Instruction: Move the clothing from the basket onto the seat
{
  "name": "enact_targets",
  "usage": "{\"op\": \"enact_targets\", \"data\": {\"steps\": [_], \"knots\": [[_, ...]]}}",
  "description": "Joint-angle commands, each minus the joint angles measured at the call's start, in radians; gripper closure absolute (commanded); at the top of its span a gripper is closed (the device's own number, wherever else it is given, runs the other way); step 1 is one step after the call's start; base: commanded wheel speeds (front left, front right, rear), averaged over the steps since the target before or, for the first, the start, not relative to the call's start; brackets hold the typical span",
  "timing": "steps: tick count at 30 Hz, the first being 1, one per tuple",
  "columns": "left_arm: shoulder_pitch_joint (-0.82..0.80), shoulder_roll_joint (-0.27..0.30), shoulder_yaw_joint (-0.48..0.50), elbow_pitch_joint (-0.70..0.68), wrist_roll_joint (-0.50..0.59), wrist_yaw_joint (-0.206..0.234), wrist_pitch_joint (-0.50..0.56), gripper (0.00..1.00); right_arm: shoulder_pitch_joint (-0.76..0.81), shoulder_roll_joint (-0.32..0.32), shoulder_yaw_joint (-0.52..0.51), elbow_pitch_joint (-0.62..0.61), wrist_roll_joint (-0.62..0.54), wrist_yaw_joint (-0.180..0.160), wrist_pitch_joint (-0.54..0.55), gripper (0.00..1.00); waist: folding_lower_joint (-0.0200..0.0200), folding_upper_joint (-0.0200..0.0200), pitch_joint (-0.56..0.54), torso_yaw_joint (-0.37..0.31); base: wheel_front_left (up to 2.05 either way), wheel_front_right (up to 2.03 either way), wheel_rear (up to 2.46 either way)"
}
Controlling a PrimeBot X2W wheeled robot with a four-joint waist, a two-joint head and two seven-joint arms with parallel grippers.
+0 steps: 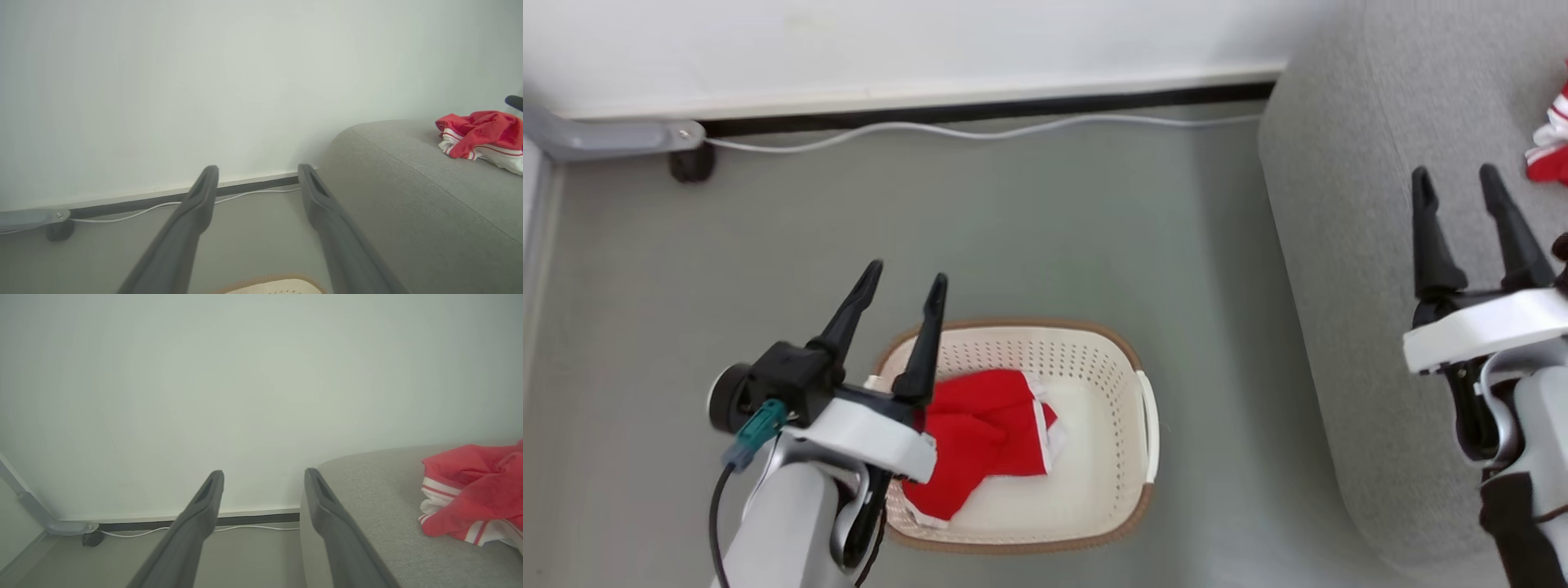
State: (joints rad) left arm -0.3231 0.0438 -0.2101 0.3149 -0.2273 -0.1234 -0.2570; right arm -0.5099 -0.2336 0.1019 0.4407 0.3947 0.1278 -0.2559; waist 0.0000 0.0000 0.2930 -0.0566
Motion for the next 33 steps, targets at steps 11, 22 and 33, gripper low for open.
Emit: {"op": "enact_targets", "data": {"steps": [11, 22, 33], "knots": [[0.105, 0.007, 0.153, 0.003, 0.005, 0.036, -0.005, 0.0, 0.124, 0.045, 0.042, -0.047, -0.006, 0.003, -0.006, 0.0, 0.0, 0.0, -0.15, 0.084, 0.0, 0.0, 0.0], [0.197, 0.007, 0.228, 0.007, 0.009, 0.056, -0.005, 0.0, 0.228, 0.087, 0.026, -0.076, -0.053, 0.003, -0.006, 0.0, 0.0, 0.0, -0.217, 0.067, 0.0, 0.0, 0.0], [0.269, 0.006, 0.265, 0.008, 0.012, 0.053, -0.005, 0.0, 0.324, 0.106, 0.032, -0.076, -0.078, 0.003, -0.006, 0.0, 0.0, 0.0, -0.267, 0.047, 0.0, 0.0, 0.0]]}}
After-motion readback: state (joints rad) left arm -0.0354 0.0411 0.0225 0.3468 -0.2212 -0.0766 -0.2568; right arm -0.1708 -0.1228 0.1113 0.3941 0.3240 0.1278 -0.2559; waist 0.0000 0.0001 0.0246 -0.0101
